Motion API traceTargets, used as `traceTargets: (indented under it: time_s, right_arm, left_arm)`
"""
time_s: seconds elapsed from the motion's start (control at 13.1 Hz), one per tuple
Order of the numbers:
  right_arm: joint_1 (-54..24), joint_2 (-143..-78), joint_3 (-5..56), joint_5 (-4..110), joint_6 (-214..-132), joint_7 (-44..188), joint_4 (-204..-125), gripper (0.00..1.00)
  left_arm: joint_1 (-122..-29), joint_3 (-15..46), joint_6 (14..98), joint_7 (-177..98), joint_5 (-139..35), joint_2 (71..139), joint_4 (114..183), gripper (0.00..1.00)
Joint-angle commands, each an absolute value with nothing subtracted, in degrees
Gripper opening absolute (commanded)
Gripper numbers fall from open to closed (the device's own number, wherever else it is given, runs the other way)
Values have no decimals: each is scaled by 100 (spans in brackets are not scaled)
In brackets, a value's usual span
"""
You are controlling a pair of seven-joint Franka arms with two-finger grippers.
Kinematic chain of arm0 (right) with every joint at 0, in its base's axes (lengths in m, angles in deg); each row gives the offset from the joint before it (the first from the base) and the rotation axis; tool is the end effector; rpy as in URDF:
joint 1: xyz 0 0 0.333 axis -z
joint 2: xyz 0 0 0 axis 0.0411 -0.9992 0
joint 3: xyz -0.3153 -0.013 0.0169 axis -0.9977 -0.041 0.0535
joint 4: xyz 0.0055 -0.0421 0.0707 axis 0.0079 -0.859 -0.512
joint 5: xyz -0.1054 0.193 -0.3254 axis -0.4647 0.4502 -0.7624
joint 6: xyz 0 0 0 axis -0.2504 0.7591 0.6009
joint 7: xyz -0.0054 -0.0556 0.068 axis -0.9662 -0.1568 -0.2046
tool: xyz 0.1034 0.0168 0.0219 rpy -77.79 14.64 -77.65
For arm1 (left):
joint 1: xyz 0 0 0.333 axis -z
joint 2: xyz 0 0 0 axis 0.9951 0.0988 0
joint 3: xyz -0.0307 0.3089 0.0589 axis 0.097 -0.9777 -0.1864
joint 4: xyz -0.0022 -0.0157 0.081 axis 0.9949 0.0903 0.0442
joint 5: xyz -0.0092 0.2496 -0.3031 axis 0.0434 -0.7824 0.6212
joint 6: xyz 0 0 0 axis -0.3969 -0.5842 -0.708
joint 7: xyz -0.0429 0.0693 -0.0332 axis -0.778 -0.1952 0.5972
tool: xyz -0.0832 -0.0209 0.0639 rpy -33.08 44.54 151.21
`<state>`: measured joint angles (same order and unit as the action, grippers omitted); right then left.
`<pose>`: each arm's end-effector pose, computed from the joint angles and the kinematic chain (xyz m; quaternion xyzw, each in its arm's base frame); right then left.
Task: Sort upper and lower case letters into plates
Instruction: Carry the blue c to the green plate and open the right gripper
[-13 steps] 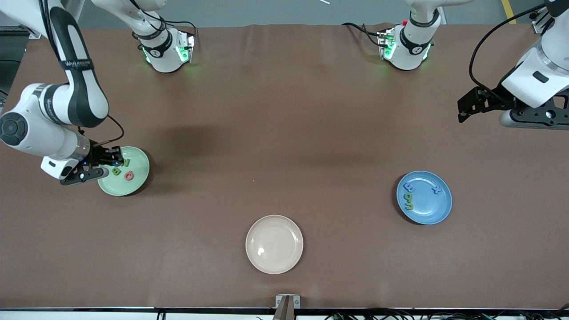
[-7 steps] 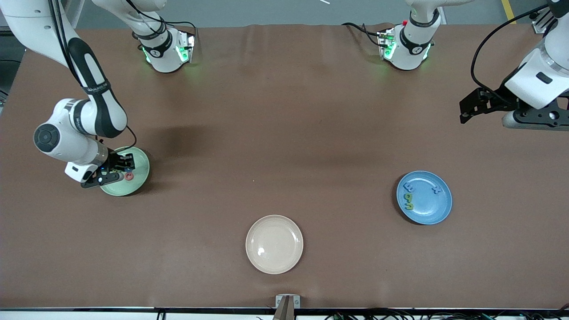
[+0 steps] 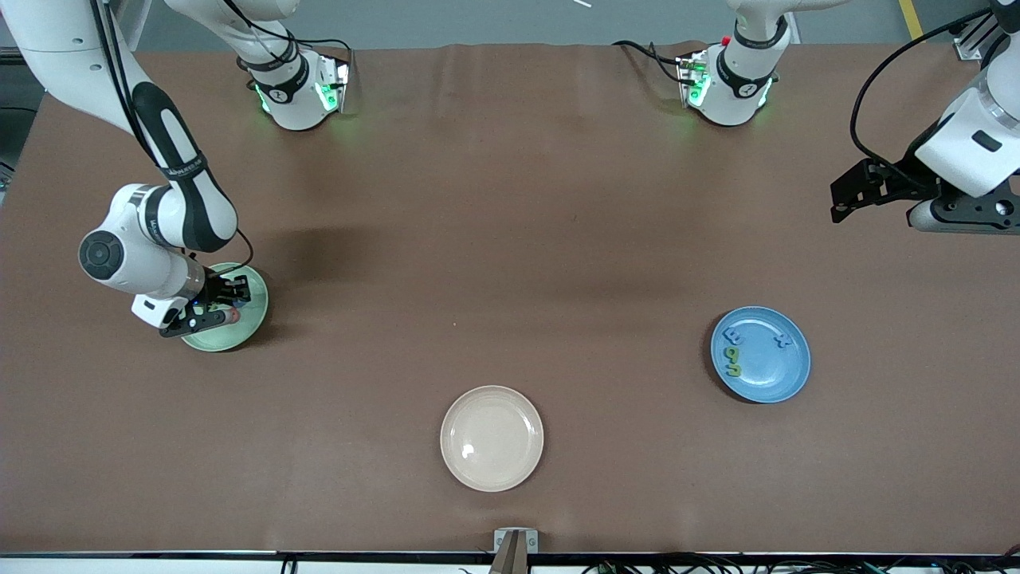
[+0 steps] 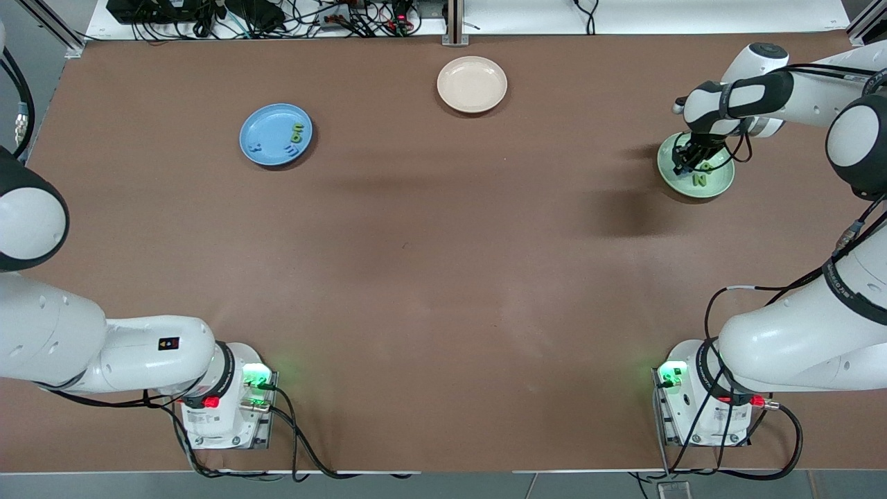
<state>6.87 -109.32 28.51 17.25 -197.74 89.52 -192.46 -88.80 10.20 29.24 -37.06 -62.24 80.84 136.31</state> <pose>0.5336 -0.0647 0.1897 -0.9891 -0.1267 0.0731 0.0180 0.5578 -0.0781 0.6331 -0.9993 0.0365 -0.0113 0.0031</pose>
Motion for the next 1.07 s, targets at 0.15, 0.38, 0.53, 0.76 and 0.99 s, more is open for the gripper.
traceTargets:
  time_s: [0.15,0.38,0.53,0.76,0.99]
  right_arm:
    - [824,-10821,2944,1732,-19779,8977,-19402,97]
    - [789,-10269,2961,1794,-18869,8880,-19158,99]
    - [781,-9812,2988,1794,-18227,8400,-18894,98]
    - [684,-9494,3005,1794,-16998,7766,-17991,98]
    - [596,-9476,2997,1777,-15670,7281,-16682,99]
  left_arm:
    - [-9162,990,2627,-3621,-6410,8172,13516,100]
    - [-9468,999,2653,-3586,-6464,8355,13254,100]
    - [-9444,1008,2652,-3620,-6524,8391,13261,100]
    - [-9391,1025,2644,-3647,-6568,8488,13261,100]
    - [-9409,1078,2670,-3717,-6578,8523,13314,100]
